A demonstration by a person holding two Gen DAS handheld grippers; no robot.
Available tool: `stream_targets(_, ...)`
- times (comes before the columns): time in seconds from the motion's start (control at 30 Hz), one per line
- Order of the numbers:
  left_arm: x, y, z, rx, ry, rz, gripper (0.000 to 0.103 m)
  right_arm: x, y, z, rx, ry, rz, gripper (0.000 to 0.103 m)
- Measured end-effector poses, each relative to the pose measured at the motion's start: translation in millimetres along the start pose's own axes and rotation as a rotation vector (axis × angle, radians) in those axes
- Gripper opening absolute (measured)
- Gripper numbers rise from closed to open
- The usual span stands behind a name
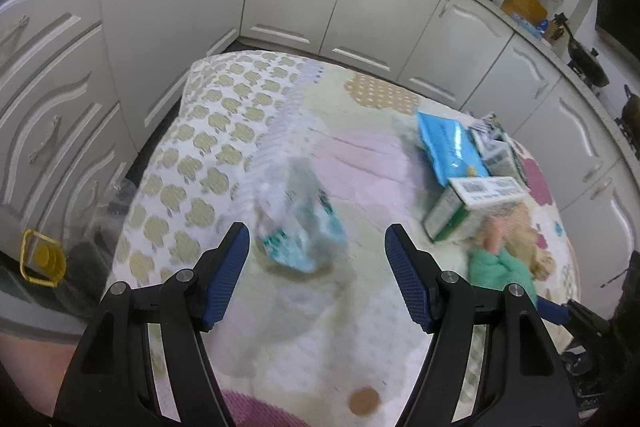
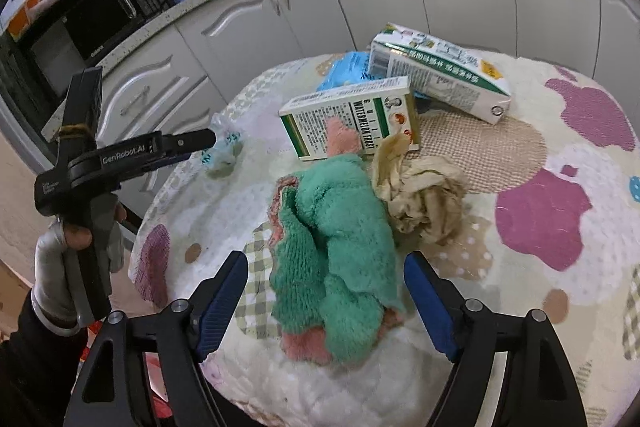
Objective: Collect trash
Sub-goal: 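Grasp the green towel with the right gripper while the left gripper grasps the clear plastic bag, then carry the green towel and plastic bag over the bucket with both grippers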
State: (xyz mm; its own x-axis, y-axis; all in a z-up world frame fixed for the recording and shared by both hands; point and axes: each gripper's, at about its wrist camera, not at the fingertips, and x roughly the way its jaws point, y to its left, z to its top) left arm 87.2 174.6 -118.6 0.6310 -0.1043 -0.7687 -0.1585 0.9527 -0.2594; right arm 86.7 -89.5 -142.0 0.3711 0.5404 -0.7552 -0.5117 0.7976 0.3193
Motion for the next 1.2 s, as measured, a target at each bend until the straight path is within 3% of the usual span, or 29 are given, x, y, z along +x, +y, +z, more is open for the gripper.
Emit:
stream_targets(0.13, 18, 1, 6, 0.015, 0.014, 0.002, 0.069, 15, 1, -1, 0.001, 0.014, -0.003, 0.078)
stream_targets(0.2, 26, 0, 5, 0.026, 0.026, -0.005, 0.068, 21, 2, -2, -0.004, 0.021, -0.012, 0.072)
stream_targets(0.23, 28, 1, 5, 0.026, 0.030, -0.007, 0.067, 22, 2, -3, -0.010, 0.018, -0.023, 0.062)
stream_targets(0.3, 31, -1, 3, 0.023, 0.037, -0.017, 0.045, 22, 2, -4, -0.024, 0.003, -0.038, 0.051)
stream_targets(0.37, 30, -2, 0, 0.025, 0.039, -0.029, 0.037, 18, -1, -4, -0.015, -0.007, -0.023, 0.038)
stream_targets(0.43, 25, -3, -2, 0.025, 0.036, -0.039, 0.029, 12, -3, -5, -0.014, -0.013, -0.010, 0.035)
stream_targets(0.83, -30, -38, -13, 0.063, -0.007, -0.146, 0.024, -33, 12, -12, -0.078, -0.087, 0.085, 0.033)
stream_targets(1.2, -52, -103, -18, 0.179, -0.045, -0.201, 0.024, -89, -17, -18, -0.006, -0.193, 0.010, 0.033)
